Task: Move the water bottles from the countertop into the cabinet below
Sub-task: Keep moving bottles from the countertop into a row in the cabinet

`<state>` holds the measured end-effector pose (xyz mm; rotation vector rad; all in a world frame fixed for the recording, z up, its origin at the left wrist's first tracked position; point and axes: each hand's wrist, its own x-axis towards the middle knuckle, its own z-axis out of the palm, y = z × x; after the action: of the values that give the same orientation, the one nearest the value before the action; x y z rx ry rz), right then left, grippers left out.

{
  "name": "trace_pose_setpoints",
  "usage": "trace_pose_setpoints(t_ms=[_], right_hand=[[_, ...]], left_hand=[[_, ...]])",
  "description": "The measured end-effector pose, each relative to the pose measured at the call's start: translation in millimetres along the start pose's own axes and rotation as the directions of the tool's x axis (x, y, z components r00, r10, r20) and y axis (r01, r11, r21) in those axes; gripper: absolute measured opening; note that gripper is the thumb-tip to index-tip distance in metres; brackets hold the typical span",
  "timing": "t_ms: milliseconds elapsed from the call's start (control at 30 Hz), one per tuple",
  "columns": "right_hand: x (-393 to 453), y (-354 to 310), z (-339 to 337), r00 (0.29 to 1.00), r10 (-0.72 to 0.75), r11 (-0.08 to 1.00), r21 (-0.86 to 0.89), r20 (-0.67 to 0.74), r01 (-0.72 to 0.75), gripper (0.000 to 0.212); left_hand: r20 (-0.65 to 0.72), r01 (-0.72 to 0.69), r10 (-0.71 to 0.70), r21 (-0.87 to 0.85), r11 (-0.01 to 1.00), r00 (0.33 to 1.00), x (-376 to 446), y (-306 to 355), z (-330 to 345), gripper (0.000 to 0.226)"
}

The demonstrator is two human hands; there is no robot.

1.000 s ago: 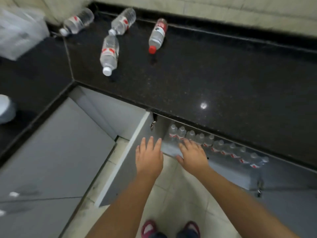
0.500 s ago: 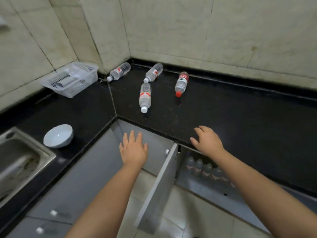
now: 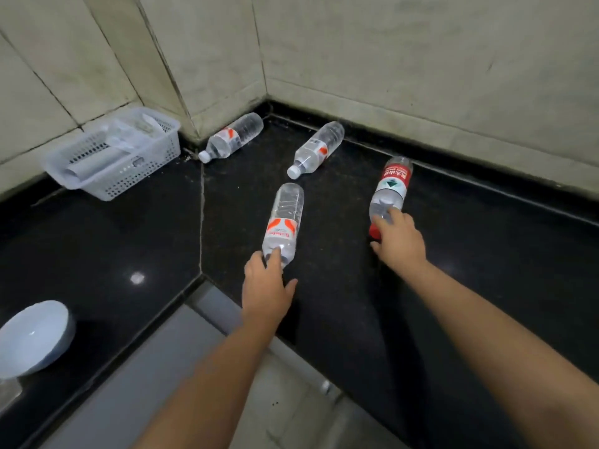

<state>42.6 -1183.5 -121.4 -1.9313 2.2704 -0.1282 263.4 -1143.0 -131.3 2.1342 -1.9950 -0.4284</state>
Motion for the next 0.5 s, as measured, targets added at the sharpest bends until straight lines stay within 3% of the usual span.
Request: trace_pose_setpoints(t_ms=[167,300,433,500], right_hand=[[39,-1,31,0.998,-0.021,0.997,-0.073,-0.059,0.017,0.042],[38,-3,44,0.988,0.020,1.000,0.021,-0.153,-0.017,0.025],[26,10,45,0.975,0.085,0.992,0.106,-0.207,-0.064,0.024],[8,16,41,0.964,0.015,0.994,0.109,-0.265,0.014,0.022]], left_hand=[[-0.096,0.121,-0.129,-0.088,0.989,0.987,26,4,30,0.050],[-0.102,0.273,-0.323,-0.338,0.901,0.941,34,6,32,0.043],[-0.093,0.277,-0.348,-0.434,0.857,0.933,31,6,30,0.037],[-0.075,0.268,-0.333,-0.441,0.857,0.940,24,7,25,0.032]])
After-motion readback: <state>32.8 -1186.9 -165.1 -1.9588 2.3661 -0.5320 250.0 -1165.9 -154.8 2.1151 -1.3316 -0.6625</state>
